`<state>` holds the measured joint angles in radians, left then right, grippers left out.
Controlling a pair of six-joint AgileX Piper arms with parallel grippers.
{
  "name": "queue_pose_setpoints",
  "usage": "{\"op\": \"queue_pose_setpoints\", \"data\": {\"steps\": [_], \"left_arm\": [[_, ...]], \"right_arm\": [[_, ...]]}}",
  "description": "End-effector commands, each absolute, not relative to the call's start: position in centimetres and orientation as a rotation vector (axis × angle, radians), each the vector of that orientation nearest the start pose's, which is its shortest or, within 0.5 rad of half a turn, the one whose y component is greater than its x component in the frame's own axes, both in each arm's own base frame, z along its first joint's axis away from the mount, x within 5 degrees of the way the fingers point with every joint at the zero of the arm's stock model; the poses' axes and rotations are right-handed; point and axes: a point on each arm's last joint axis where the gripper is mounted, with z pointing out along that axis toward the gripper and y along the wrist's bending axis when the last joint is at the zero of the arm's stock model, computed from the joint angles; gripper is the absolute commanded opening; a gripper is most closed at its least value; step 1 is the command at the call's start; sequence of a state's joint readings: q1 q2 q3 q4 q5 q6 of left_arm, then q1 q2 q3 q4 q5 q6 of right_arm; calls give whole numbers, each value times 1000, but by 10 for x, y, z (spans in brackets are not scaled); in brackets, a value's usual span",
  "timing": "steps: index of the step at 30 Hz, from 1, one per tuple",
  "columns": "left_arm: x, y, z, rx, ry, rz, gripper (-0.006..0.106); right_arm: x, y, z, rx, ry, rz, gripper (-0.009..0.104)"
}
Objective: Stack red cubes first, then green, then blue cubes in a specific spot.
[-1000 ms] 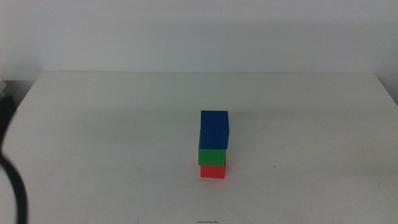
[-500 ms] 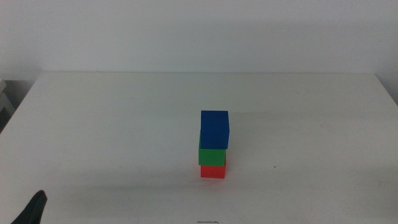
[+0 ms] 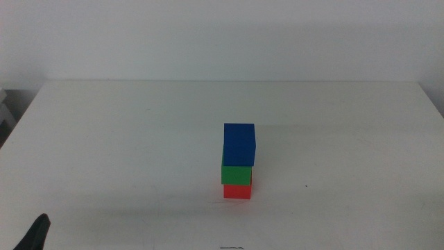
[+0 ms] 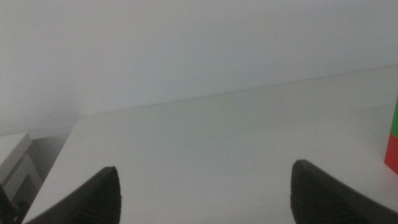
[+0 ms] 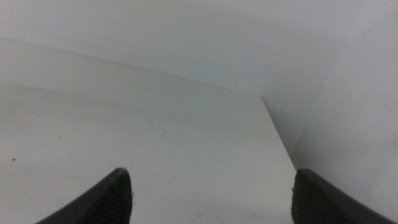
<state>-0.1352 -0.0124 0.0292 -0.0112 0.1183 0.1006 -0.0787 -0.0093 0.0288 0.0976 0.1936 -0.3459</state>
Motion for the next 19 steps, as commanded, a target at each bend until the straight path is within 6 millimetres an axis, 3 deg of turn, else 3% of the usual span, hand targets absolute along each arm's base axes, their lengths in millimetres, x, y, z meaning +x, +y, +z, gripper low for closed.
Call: {"op": "queue_pose_setpoints", "data": {"steps": [1,19], "left_arm": [[54,-7,202,173,1511,-35,94],[55,1,202,59,1519,85,94]], "right_arm": [[54,-4,200,-144,1582,-257,66],[54,-3,200,-145,1583,-256,66]]}}
